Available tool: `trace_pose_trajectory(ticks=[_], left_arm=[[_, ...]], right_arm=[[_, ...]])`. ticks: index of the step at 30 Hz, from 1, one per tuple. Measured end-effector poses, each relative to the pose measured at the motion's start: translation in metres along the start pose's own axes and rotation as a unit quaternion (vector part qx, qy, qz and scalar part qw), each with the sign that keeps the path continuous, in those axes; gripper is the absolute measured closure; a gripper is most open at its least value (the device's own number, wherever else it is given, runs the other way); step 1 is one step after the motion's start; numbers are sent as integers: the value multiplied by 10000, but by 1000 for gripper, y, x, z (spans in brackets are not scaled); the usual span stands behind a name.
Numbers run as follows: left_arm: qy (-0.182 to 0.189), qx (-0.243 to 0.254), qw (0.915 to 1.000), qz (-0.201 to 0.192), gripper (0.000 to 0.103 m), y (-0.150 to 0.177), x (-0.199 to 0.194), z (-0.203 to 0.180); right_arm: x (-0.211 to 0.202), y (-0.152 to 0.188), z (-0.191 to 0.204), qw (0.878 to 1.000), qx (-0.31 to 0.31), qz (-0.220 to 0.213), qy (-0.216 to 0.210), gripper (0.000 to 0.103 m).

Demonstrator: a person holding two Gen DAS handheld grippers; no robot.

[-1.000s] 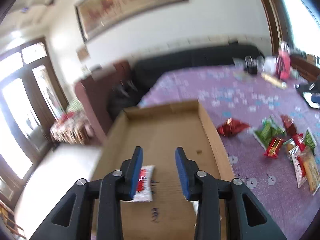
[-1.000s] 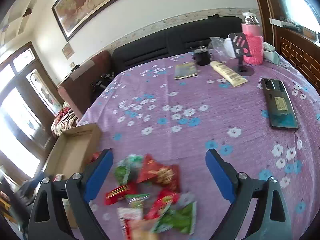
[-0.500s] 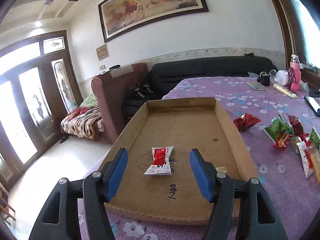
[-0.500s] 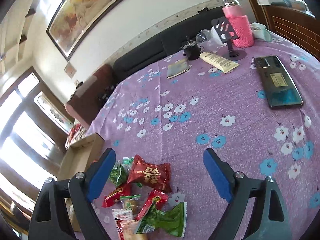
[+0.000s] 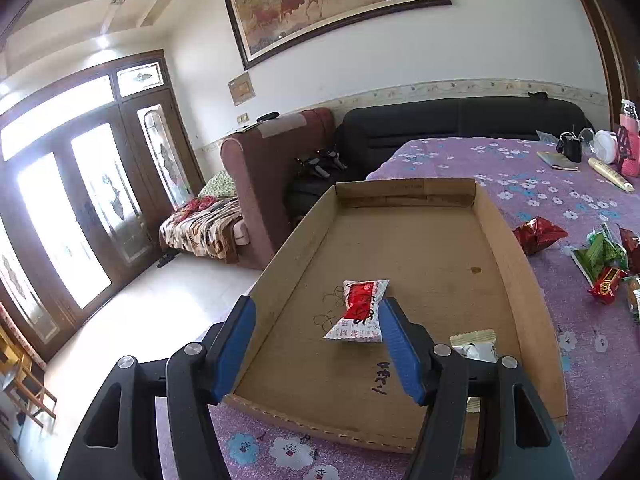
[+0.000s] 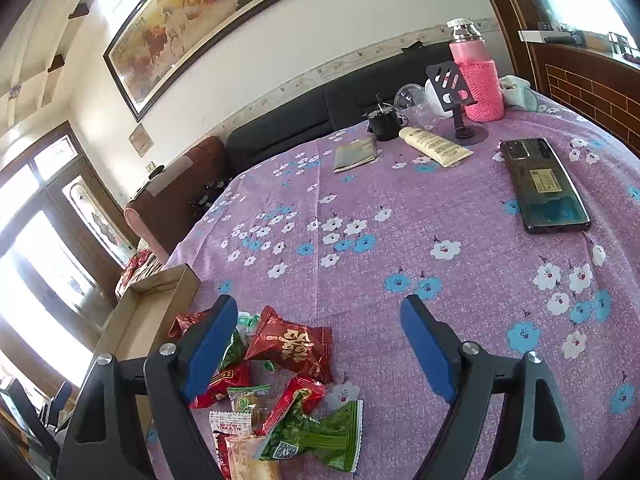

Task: Organize snacks
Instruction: 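Move both open grippers back to the snack pile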

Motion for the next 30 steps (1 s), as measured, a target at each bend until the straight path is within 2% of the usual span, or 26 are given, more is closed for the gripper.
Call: trace_pose_trajectory(ticks=[3,6,8,10,11,12,13,15,17,18,21,24,27,28,30], left_arm=[[22,72,9997,-237,35,-3,-8,-3],[18,121,9992,-387,35,-3,-14,-4],[92,63,9991,-415,35,-4,-14,-3],[416,113,9979,-480,35,-5,-15,-7],[583,172,9969,-491,35,-5,-16,-10],[719,200,9961,-464,35,-5,-18,-13],[908,101,9948,-457,35,-4,-22,-14],[1268,-132,9909,-440,35,-6,-30,-19],[1703,-192,9845,-381,35,-15,-43,-29],[1943,-173,9802,-339,35,-20,-49,-35],[2894,-13,9571,-105,35,-42,-69,-68],[3595,-92,9330,117,35,-59,-86,-97],[3963,-59,9171,434,35,-60,-92,-129],[4016,46,9143,527,35,-57,-94,-141],[3951,236,9161,636,35,-52,-95,-156]], right_arm=[[-6,0,10,9998,-193,-73,-21,20],[-12,1,16,9997,-209,36,-117,30],[-11,3,17,9988,-20,356,-347,31],[-5,9,11,9945,425,762,-577,39],[-1,14,10,9914,561,965,-688,39],[4,20,13,9890,513,1180,-725,42],[8,24,15,9877,444,1315,-726,49],[8,21,19,9904,240,1208,-627,53],[3,10,18,9933,222,1087,-338,53],[2,6,18,9925,300,1168,-189,53],[6,0,25,9828,222,1779,442,53],[11,-12,45,9798,49,1976,311,53],[22,-25,62,9833,-347,1783,122,53],[28,-25,63,9815,-450,1859,86,53],[42,-18,58,9781,-400,2039,-102,53]])
Point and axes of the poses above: each gripper's, at about its wrist camera, not at the fingertips, and x roughly the way its jaws point, z to its left, y to its underside, the point moved 7 cm from there along x, roughly the way its jaws point, and after that the axes turned 14 degrees about x, right-handed, at the moved point
